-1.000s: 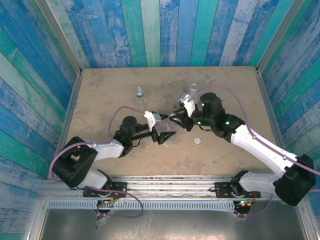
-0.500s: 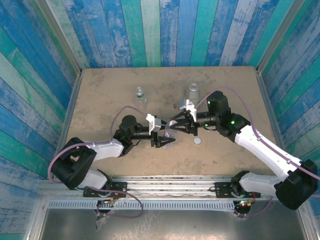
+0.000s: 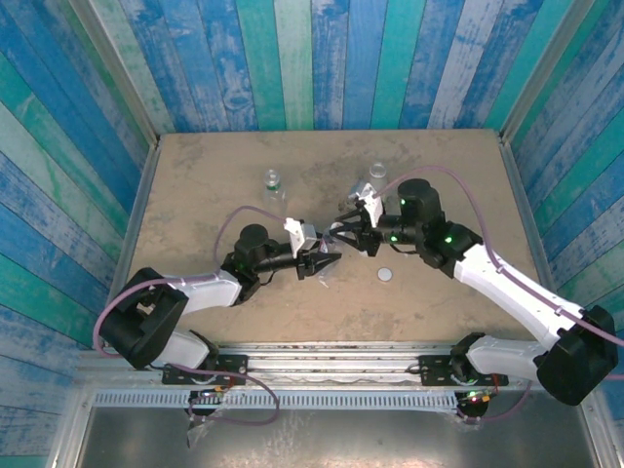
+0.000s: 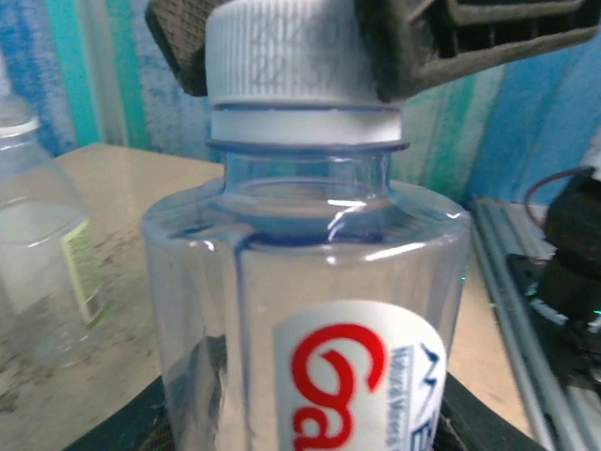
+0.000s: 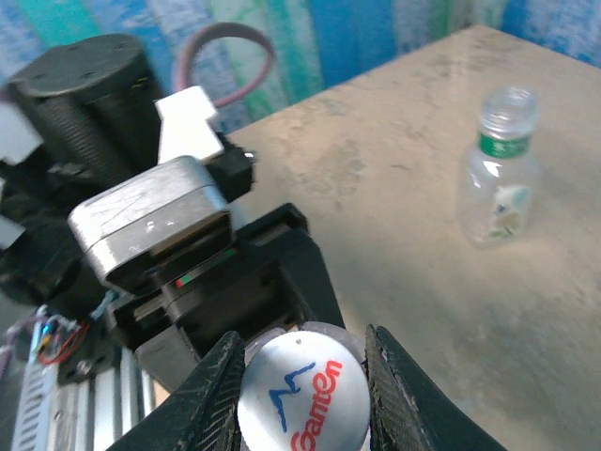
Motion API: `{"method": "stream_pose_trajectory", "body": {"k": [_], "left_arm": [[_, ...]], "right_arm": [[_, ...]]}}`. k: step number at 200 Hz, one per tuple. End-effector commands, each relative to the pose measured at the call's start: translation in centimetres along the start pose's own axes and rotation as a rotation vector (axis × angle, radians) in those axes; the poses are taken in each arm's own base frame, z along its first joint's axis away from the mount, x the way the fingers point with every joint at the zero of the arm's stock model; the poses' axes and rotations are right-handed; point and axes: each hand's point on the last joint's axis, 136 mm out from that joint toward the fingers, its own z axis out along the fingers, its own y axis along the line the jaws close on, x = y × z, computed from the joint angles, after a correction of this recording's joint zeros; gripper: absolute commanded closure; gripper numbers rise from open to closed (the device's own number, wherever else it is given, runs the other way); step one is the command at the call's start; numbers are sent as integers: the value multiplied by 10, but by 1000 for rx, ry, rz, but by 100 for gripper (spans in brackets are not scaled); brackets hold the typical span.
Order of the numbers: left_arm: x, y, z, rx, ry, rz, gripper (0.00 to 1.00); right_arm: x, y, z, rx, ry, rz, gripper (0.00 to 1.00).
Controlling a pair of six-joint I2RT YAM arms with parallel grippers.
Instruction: Screw on the bottle caps
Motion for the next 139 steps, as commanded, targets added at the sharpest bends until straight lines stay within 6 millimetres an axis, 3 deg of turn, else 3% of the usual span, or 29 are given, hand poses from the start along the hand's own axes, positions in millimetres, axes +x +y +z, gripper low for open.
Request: {"method": "stream_pose_trajectory", "body": {"k": [1, 21, 53, 69, 81, 96, 139], "left_arm": [[-20, 38, -4, -239, -51, 88, 53], [-19, 46, -8, -299, -52, 102, 53], [-11, 34, -3, -220, -24, 100, 50], [-8, 21, 1, -132, -18, 93, 41], [-6, 12, 3, -75, -13, 84, 21], [-5, 3, 3, -28, -16, 74, 10], [-7, -3, 3, 8, -17, 62, 17]], "right_arm": [[24, -49, -4, 312, 21, 267, 73], [29, -52, -4, 405, 20, 317, 72], [20, -38, 1, 326, 12, 241, 75], [15, -33, 3, 293, 8, 186, 75], [11, -25, 4, 237, 5, 123, 75], [6, -10, 5, 131, -5, 41, 74], [-8, 14, -1, -32, -57, -58, 74]]}}
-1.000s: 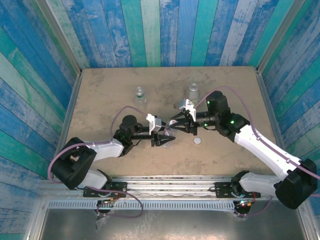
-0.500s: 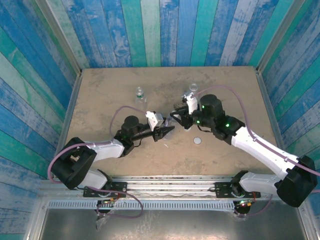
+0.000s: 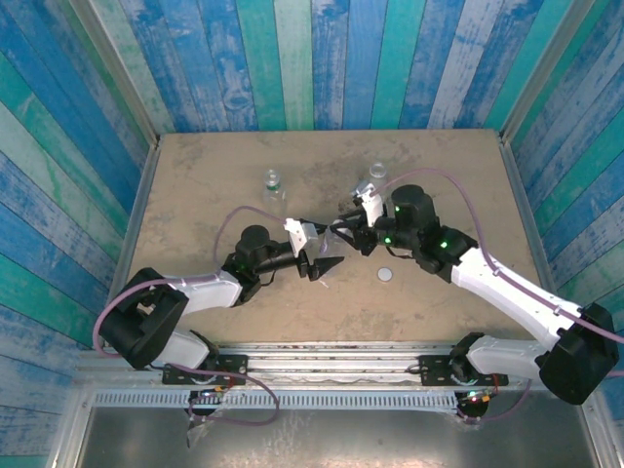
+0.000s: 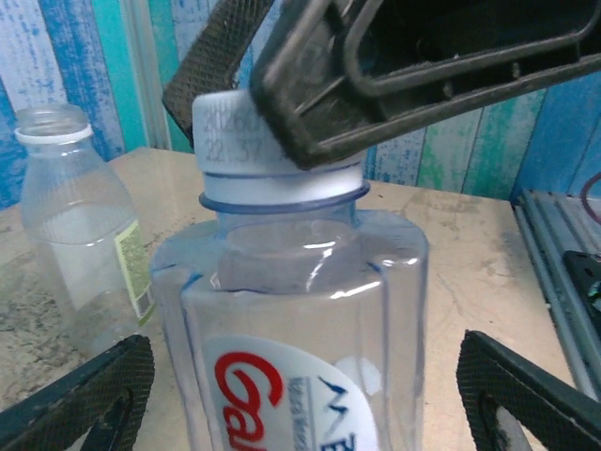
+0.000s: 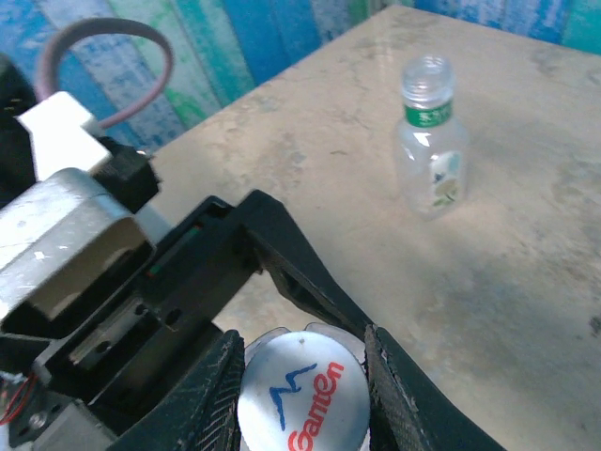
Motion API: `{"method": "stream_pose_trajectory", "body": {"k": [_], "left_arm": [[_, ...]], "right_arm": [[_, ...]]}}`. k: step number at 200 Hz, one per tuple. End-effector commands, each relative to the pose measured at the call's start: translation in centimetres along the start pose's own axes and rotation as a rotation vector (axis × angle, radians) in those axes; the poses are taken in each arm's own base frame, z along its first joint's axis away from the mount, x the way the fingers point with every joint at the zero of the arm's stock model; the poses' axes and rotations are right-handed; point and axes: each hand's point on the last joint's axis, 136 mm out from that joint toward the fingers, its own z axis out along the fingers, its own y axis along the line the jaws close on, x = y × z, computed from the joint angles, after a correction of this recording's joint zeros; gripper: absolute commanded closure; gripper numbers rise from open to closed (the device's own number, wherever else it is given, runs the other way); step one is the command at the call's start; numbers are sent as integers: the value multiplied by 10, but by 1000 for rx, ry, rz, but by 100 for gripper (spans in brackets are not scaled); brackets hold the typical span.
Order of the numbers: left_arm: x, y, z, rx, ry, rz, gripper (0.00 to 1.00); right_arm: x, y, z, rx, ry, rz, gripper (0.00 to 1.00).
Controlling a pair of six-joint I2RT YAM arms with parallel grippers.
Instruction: Screw on the bottle caps
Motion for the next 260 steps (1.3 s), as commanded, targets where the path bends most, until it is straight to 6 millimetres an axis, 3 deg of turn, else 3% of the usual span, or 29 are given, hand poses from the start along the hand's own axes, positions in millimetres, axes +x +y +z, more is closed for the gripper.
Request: {"method": "stream_pose_trajectory", "body": {"k": [1, 69, 133, 166, 200, 234, 260], "left_arm": [[-9, -7, 2, 49, -20, 7, 17], [-5, 1, 3, 6, -15, -9, 39], [-1, 0, 2, 12, 5, 4, 46], [2, -1, 1, 13, 15, 16, 46], [11, -4, 1, 34, 67, 57, 43], [26, -15, -3, 95, 149, 94, 42], [26, -19, -6, 113, 152, 112, 42]], "right_arm": [[-13, 23, -8, -131, -56, -96, 74], [0, 18, -4, -121, 9, -110, 69], [0, 19, -7, -117, 28, -116, 63], [1, 17, -12, -94, 62, -160, 53], [1, 16, -28, -56, 121, -326, 38], [18, 41, -52, -222, 295, -481, 38], [15, 41, -53, -239, 341, -519, 40]]}}
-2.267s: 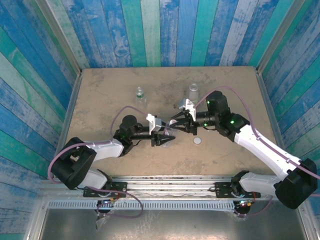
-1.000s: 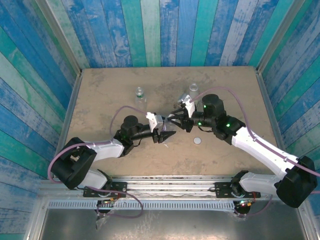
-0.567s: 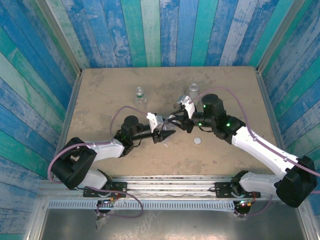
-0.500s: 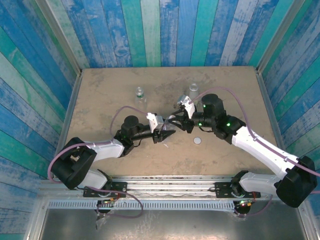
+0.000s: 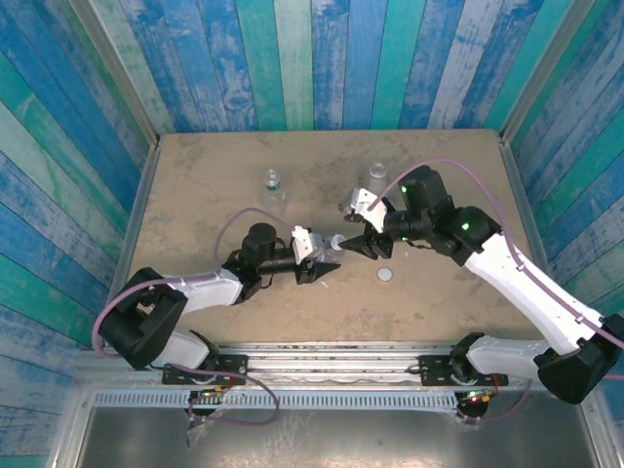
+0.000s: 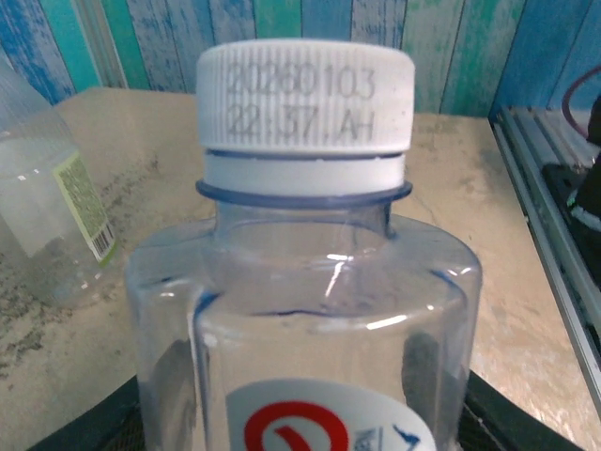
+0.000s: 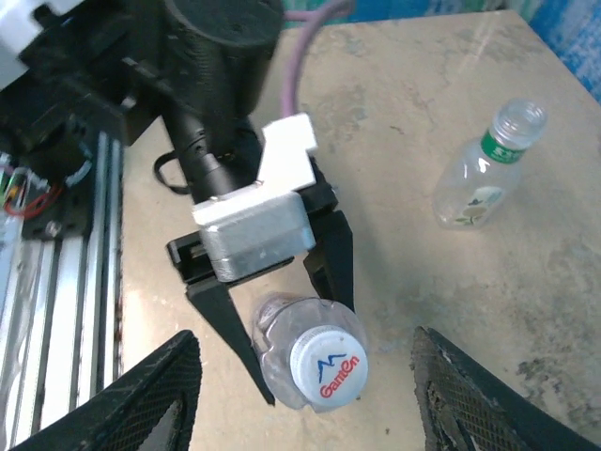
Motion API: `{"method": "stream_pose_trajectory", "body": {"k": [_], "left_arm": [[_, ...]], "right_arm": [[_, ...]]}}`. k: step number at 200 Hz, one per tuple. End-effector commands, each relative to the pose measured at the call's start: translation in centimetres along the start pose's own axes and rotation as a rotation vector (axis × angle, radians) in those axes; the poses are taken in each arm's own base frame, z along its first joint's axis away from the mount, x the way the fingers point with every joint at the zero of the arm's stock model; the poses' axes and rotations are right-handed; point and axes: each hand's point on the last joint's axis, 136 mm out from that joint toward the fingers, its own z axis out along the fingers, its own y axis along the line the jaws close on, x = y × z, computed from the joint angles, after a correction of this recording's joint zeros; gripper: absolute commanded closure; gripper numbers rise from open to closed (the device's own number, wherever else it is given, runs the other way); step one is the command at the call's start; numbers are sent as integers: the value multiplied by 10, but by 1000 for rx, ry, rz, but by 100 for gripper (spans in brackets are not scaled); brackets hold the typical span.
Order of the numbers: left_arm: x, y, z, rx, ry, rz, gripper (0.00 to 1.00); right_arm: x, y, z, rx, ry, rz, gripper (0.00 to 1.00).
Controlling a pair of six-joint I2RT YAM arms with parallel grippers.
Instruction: Screw on the bottle caps
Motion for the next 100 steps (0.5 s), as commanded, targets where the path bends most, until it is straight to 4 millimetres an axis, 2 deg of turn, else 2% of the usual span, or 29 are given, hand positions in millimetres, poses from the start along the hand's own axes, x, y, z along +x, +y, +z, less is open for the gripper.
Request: {"method": "stream_pose_trajectory", "body": {"k": [1, 19, 65, 100], "left_arm": [[-13, -8, -7, 34, -13, 72, 42], [-16, -12, -7, 56, -23, 77, 42], [-18, -16, -11, 65, -34, 93, 42], [-20, -19, -12, 79, -39, 98, 42]], "right_arm": [[25, 19, -2, -113, 125, -55, 40], [22, 18, 5, -146, 139, -44, 42], [40, 15, 24, -196, 232, -1, 44], [47, 13, 34, -218, 257, 35, 50]]}}
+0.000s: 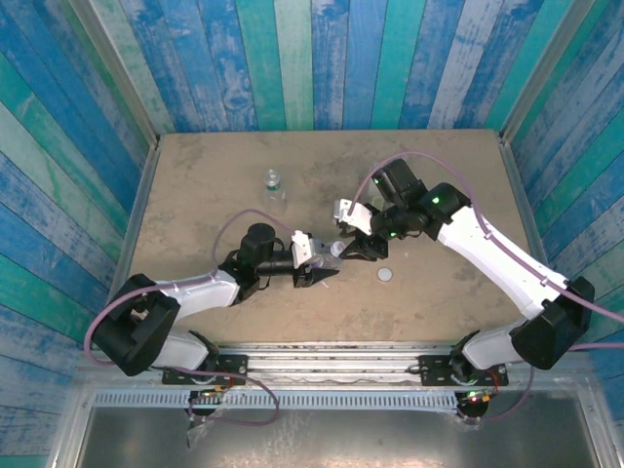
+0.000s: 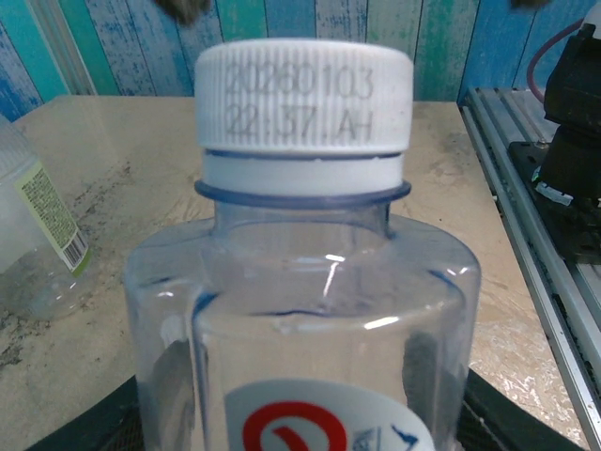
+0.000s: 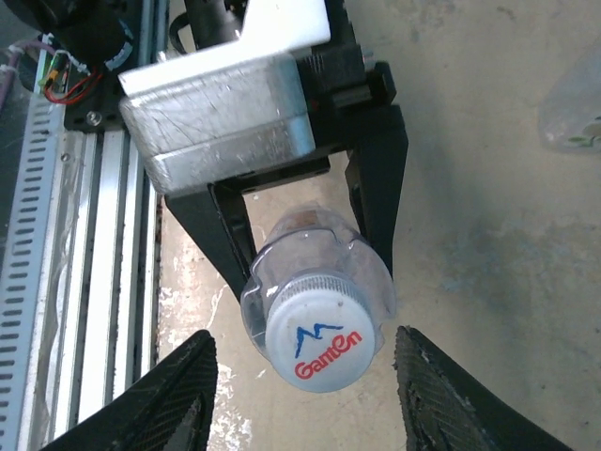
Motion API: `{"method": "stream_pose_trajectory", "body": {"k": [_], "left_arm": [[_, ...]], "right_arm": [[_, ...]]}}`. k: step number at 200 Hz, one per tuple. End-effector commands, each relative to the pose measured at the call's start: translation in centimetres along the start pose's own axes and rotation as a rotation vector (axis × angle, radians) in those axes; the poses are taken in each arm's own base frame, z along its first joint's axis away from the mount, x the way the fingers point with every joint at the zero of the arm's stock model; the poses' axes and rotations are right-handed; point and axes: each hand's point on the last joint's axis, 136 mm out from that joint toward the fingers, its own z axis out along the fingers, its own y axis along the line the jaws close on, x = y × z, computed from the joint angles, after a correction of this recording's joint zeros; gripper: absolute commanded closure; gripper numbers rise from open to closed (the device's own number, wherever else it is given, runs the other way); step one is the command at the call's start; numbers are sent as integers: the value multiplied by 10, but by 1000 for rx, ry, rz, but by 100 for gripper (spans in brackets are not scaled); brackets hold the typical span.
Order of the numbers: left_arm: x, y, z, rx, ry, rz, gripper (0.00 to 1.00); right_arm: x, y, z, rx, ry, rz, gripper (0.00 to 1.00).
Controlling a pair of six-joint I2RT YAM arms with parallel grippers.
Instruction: Screw on the bottle caps
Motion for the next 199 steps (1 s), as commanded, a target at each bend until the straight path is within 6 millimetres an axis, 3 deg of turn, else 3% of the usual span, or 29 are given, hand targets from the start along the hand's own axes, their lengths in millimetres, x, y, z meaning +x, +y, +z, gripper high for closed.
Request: {"method": "stream_pose_trajectory", "body": {"k": [1, 35, 56, 84, 108, 144, 177, 199], "left_arm": [[-15, -6, -6, 21, -37, 44, 42], [-17, -7, -6, 24, -43, 47, 42], [-16, -8, -6, 28, -43, 46, 42], [-12, -8, -5, 35, -31, 35, 42], [-11, -8, -4, 36, -28, 31, 42], [-9, -6, -4, 27, -23, 27, 43], [-6, 10, -3, -63, -16, 7, 45], [-9, 24, -6, -156, -29, 14, 45]], "right_arm": [[2, 5, 2, -37, 20, 15, 50], [1, 4, 9, -68, 21, 29, 54], [0, 3, 11, -73, 25, 42, 64], [-1, 2, 11, -75, 23, 42, 54], [0, 4, 13, -85, 24, 43, 54], [4, 6, 15, -96, 30, 55, 69], [4, 2, 17, -76, 37, 131, 71], [8, -16, 19, 22, 33, 309, 74]]}}
